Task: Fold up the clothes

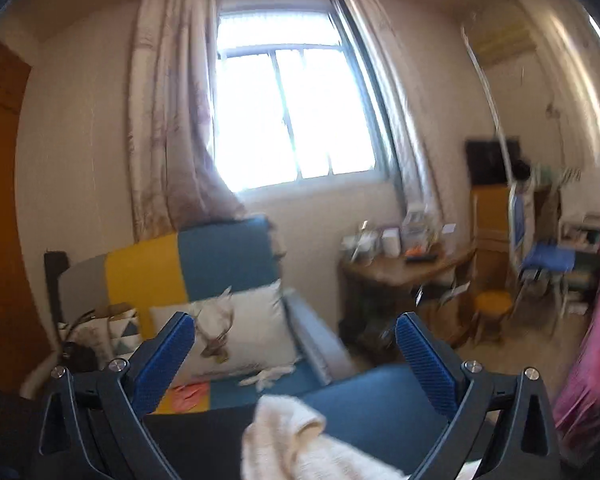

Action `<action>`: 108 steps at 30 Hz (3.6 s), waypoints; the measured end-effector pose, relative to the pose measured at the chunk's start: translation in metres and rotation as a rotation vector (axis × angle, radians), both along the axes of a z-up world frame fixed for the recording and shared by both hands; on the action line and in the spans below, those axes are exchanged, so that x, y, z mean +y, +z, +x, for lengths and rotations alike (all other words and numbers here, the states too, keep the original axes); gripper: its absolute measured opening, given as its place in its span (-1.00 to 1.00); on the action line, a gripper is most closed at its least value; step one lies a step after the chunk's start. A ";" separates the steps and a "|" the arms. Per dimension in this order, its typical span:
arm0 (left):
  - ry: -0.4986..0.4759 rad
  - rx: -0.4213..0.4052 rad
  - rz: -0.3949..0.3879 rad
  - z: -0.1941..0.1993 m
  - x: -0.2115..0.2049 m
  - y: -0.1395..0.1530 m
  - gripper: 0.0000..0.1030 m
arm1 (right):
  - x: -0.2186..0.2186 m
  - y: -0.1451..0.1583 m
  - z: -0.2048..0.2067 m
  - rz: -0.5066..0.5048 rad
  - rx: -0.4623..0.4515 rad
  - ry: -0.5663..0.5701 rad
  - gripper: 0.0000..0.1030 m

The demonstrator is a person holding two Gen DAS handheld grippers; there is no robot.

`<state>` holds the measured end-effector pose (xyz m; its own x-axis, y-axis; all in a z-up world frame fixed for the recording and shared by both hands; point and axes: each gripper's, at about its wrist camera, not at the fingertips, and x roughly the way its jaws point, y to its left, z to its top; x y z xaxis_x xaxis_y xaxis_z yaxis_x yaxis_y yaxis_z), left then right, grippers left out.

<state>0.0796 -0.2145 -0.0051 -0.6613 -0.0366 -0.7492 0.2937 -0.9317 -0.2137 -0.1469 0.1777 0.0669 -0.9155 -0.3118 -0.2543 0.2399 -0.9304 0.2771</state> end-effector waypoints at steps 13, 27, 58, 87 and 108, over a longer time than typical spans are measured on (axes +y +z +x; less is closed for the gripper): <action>-0.039 -0.010 -0.037 -0.018 0.008 -0.011 0.72 | -0.036 -0.160 -0.060 0.233 -0.818 0.211 0.58; -0.164 -0.025 0.023 -0.026 0.051 -0.026 0.72 | -0.031 -0.154 -0.032 0.261 -0.840 0.265 -0.85; -0.418 -0.312 0.375 -0.312 0.156 -0.065 0.58 | 0.059 -0.200 0.091 0.009 -0.765 0.147 -0.52; -0.363 -0.446 0.268 -0.346 0.172 -0.099 -0.54 | 0.048 -0.212 0.090 0.066 -0.731 0.134 -0.47; -0.388 -0.339 0.287 -0.331 0.163 -0.090 -0.93 | 0.018 -0.211 0.098 0.230 -0.656 0.046 -0.36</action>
